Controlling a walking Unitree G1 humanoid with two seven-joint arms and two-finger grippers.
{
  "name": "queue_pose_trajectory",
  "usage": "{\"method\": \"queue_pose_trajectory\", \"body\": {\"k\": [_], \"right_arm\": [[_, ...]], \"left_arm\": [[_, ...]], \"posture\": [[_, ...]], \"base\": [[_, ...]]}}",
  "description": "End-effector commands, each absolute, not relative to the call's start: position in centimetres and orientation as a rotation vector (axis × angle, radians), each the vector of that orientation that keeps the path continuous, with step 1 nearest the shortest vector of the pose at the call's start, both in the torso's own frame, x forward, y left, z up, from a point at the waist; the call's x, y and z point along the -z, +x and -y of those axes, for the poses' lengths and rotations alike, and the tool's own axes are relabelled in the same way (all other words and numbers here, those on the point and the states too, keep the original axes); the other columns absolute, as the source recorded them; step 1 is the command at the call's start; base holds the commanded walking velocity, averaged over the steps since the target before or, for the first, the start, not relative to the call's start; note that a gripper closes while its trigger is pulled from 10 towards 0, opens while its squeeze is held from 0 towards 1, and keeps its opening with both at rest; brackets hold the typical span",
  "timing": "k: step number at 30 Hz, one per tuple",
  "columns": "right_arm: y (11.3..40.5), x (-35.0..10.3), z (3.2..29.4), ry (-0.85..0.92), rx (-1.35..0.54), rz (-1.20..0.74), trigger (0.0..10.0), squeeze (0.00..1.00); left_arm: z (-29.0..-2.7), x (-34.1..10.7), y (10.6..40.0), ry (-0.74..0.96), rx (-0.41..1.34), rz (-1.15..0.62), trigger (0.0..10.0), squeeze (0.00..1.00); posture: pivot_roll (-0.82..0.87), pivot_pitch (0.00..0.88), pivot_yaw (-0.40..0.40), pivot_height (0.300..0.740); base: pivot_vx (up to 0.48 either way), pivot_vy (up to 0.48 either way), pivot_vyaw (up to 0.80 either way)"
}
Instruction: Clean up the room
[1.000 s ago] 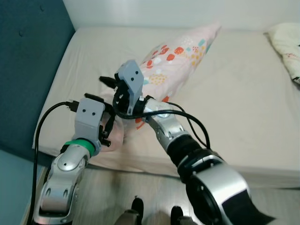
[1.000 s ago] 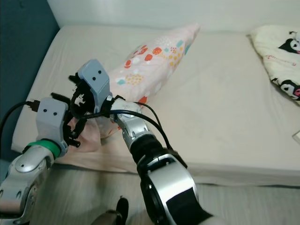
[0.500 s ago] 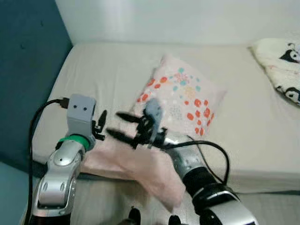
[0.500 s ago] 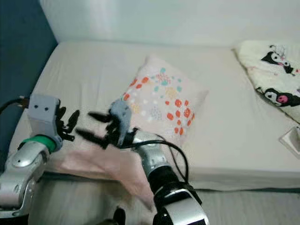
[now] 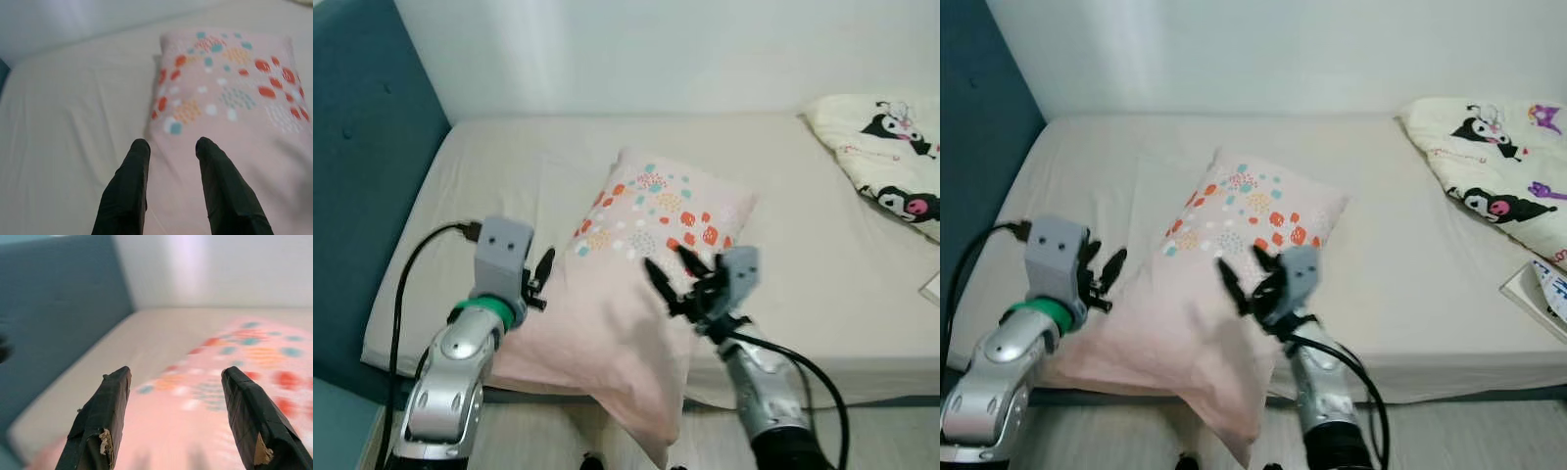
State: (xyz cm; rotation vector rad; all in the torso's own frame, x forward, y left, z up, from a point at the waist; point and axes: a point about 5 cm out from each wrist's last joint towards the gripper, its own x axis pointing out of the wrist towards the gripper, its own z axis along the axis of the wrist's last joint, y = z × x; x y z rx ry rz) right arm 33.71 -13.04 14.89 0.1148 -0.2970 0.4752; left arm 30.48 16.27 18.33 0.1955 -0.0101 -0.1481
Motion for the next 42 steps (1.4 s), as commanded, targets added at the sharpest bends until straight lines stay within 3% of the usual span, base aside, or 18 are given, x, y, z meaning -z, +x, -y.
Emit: {"method": "queue_pose_trajectory", "body": {"k": [1, 8, 13, 28, 42], "right_arm": [[33.3, -14.3, 14.2, 0.120, -0.365, 0.289, 10.0, 0.00], [32.3, -12.7, 19.1, 0.113, -0.028, 0.225, 10.0, 0.00], [31.8, -12.0, 20.4, 0.071, 0.052, 0.197, 10.0, 0.00], [32.3, -11.6, 17.5, 0.114, -0.003, 0.174, 10.0, 0.00], [32.3, -11.5, 16.3, 0.137, -0.025, 0.172, 10.0, 0.00]], "left_arm": [[-16.0, -17.1, 30.0, 0.192, 0.189, -0.017, 10.0, 0.00], [-15.1, -13.7, 29.4, 0.223, 0.272, -0.091, 10.0, 0.00], [-14.7, -13.2, 30.0, 0.223, 0.280, -0.088, 10.0, 0.00], [-13.5, -13.8, 31.4, 0.208, 0.284, -0.024, 10.0, 0.00], [-13.2, -14.1, 31.8, 0.238, 0.285, 0.012, 10.0, 0.00]], "posture": [[-0.06, 0.114, 0.116, 0.738], [-0.10, 0.074, 0.122, 0.738], [-0.12, 0.049, 0.121, 0.738], [-0.13, 0.019, 0.119, 0.738], [-0.13, 0.030, 0.135, 0.738]], "base": [[0.000, 0.000, 0.00], [0.000, 0.000, 0.00], [0.000, 0.000, 0.00], [0.000, 0.000, 0.00], [0.000, 0.000, 0.00]]}}
